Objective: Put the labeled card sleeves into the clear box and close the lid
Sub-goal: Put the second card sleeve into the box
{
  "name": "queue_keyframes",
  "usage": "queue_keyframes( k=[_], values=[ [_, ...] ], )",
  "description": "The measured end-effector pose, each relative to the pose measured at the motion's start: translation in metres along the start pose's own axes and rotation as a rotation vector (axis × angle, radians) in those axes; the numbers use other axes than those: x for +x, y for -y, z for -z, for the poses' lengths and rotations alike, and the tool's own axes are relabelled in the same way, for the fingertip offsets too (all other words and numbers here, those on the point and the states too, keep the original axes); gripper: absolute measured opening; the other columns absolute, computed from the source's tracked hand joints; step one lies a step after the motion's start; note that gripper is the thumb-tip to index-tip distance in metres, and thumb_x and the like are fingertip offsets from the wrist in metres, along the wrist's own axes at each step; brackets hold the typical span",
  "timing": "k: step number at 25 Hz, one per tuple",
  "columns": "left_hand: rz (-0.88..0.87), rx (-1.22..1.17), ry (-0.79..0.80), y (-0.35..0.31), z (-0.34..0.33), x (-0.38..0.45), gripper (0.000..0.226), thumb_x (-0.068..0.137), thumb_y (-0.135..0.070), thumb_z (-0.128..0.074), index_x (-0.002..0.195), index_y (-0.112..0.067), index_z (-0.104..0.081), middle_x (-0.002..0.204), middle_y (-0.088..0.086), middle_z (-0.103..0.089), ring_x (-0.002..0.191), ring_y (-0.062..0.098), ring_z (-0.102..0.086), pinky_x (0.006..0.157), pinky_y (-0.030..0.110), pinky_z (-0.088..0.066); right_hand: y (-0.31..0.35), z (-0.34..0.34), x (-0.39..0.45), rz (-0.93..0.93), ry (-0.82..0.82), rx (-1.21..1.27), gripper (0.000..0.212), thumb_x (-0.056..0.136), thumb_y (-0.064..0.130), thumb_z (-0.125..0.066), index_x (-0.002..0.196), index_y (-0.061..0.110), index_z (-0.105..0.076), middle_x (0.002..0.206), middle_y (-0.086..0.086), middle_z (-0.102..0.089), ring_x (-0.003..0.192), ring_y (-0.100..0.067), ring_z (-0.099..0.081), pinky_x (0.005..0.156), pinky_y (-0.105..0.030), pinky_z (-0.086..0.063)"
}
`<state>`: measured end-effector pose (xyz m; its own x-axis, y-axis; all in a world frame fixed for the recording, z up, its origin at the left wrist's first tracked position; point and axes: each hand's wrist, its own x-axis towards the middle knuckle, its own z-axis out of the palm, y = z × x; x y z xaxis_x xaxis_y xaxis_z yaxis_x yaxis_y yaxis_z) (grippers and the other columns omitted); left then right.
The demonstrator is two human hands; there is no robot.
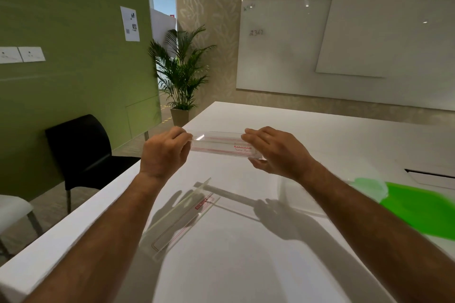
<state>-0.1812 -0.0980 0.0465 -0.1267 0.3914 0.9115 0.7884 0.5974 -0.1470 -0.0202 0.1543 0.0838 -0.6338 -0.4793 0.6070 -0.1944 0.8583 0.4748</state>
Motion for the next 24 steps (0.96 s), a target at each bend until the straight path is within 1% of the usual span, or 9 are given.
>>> queue_keyframes(
  k=[3, 6, 11, 14, 16, 18, 20, 22, 24],
  values=[
    [-0.016, 0.034, 0.140, -0.016, -0.003, 0.000, 0.045, 0.079, -0.034, -0.070, 0.118, -0.012, -0.067, 0.109, 0.009, -0.072, 0.095, 0.033, -0.065, 0.080, 0.041, -0.050, 0.003, 0.010, 0.003, -0.019, 0.020, 0.034, 0.054, 0.069, 0.022, -0.082, 0.116, 0.001, -0.065, 0.110, -0.014, -0.072, 0.076, -0.028, -0.067, 0.056, -0.037, -0.060],
    [0.009, 0.026, 0.199, -0.046, -0.009, 0.003, 0.071, 0.071, -0.049, -0.075, 0.129, -0.012, -0.059, 0.122, 0.010, -0.067, 0.106, 0.034, -0.061, 0.090, 0.046, -0.047, 0.009, 0.020, 0.012, -0.039, 0.055, 0.077, 0.060, 0.066, 0.026, -0.084, 0.117, 0.003, -0.065, 0.106, -0.012, -0.073, 0.076, -0.027, -0.067, 0.057, -0.033, -0.059],
    [0.154, -0.188, -0.023, -0.077, -0.016, 0.011, 0.061, 0.061, -0.022, -0.090, 0.111, -0.002, -0.063, 0.106, 0.015, -0.070, 0.092, 0.035, -0.066, 0.078, 0.042, -0.056, 0.020, 0.035, 0.026, -0.038, 0.000, 0.138, 0.072, 0.066, 0.036, -0.086, 0.126, 0.005, -0.061, 0.110, -0.011, -0.073, 0.083, -0.025, -0.067, 0.062, -0.031, -0.057],
    [0.301, -0.496, -0.090, -0.086, -0.014, 0.012, 0.060, 0.066, -0.027, -0.087, 0.112, -0.001, -0.059, 0.106, 0.017, -0.067, 0.094, 0.032, -0.066, 0.077, 0.034, -0.057, 0.013, 0.040, 0.024, -0.181, -0.005, 0.289, 0.095, 0.066, 0.047, -0.084, 0.144, 0.013, -0.042, 0.130, -0.009, -0.063, 0.104, -0.026, -0.063, 0.082, -0.036, -0.056],
    [0.499, -0.811, -0.086, -0.096, -0.010, 0.017, 0.058, 0.070, -0.042, -0.082, 0.114, -0.016, -0.054, 0.110, 0.011, -0.065, 0.097, 0.029, -0.065, 0.081, 0.040, -0.059, 0.003, 0.039, 0.020, -0.263, 0.085, 0.405, 0.106, 0.064, 0.049, -0.085, 0.150, 0.019, -0.030, 0.144, -0.006, -0.051, 0.120, -0.025, -0.055, 0.098, -0.037, -0.048],
    [0.668, -1.091, -0.004, -0.109, -0.007, 0.021, 0.060, 0.070, -0.045, -0.081, 0.120, -0.033, -0.050, 0.127, 0.000, -0.062, 0.112, 0.022, -0.063, 0.092, 0.046, -0.057, -0.007, 0.035, 0.014, -0.324, 0.208, 0.467, 0.111, 0.064, 0.047, -0.086, 0.152, 0.027, -0.021, 0.151, -0.002, -0.043, 0.130, -0.022, -0.047, 0.106, -0.035, -0.039],
    [0.766, -1.287, 0.049, -0.120, -0.008, 0.023, 0.072, 0.070, -0.041, -0.082, 0.132, -0.026, -0.050, 0.136, -0.006, -0.060, 0.122, 0.017, -0.059, 0.103, 0.046, -0.050, -0.014, 0.031, 0.008, -0.368, 0.288, 0.498, 0.113, 0.063, 0.045, -0.087, 0.151, 0.033, -0.018, 0.151, 0.002, -0.042, 0.131, -0.019, -0.045, 0.108, -0.034, -0.037],
    [0.773, -1.402, 0.044, -0.130, -0.009, 0.026, 0.067, 0.071, -0.036, -0.084, 0.128, -0.021, -0.053, 0.131, -0.005, -0.064, 0.124, 0.014, -0.059, 0.105, 0.047, -0.049, -0.019, 0.030, 0.003, -0.411, 0.317, 0.557, 0.108, 0.062, 0.045, -0.087, 0.148, 0.036, -0.022, 0.147, 0.004, -0.047, 0.127, -0.018, -0.050, 0.104, -0.033, -0.043],
    [0.725, -1.460, 0.010, -0.137, -0.009, 0.028, 0.055, 0.074, -0.033, -0.084, 0.120, -0.020, -0.056, 0.123, -0.001, -0.067, 0.123, 0.019, -0.060, 0.100, 0.050, -0.051, -0.023, 0.034, -0.001, -0.436, 0.311, 0.615, 0.095, 0.063, 0.044, -0.087, 0.142, 0.036, -0.034, 0.137, 0.004, -0.057, 0.115, -0.017, -0.057, 0.091, -0.028, -0.054]
  ],
)
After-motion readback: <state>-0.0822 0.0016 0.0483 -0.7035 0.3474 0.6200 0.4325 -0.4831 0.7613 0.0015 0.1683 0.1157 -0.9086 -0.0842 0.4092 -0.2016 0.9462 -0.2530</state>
